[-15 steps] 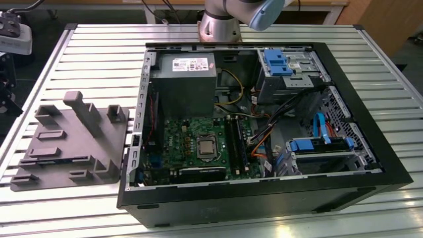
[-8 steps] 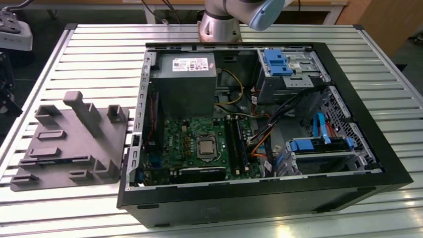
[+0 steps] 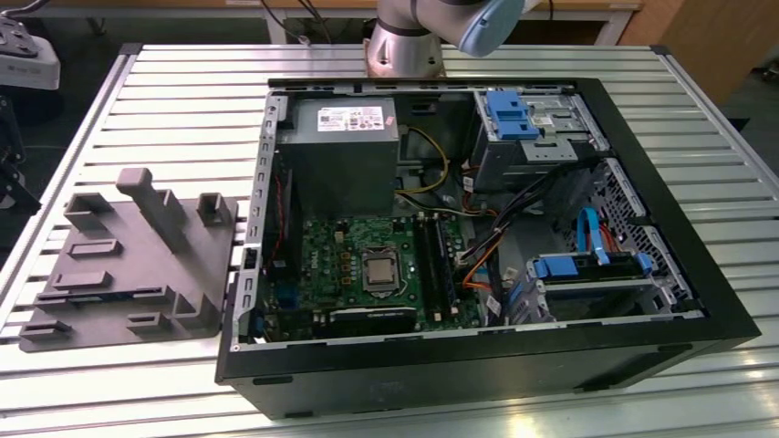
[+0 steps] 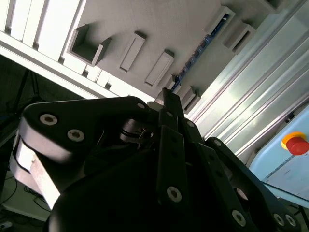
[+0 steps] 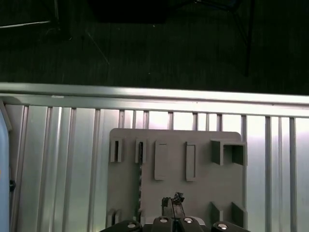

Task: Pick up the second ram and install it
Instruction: 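Pick up the second ram and move it above second insertion slot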

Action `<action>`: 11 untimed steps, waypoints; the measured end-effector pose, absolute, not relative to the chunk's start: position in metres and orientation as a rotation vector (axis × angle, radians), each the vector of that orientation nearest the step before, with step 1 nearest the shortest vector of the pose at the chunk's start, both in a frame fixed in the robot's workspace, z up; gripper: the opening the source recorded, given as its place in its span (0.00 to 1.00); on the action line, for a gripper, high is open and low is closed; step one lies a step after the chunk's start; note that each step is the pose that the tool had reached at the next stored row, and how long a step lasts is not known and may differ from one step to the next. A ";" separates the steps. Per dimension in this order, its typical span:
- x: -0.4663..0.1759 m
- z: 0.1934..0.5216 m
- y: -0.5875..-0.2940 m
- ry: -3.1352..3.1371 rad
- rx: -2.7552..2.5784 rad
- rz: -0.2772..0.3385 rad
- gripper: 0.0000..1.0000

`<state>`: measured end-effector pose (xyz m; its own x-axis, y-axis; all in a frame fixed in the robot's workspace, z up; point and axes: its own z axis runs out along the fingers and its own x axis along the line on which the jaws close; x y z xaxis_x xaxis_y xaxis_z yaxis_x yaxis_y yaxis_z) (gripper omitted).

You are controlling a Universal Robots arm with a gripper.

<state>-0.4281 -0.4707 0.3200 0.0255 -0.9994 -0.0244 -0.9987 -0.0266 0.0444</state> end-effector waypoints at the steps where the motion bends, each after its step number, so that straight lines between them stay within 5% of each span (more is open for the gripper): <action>1: -0.428 0.320 -0.471 -2.181 2.239 -0.076 0.11; 11: -0.428 0.317 -0.472 -2.181 2.239 -0.076 0.11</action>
<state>-0.4282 -0.4716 0.3171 0.0255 -0.9994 -0.0244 -0.9987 -0.0265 0.0444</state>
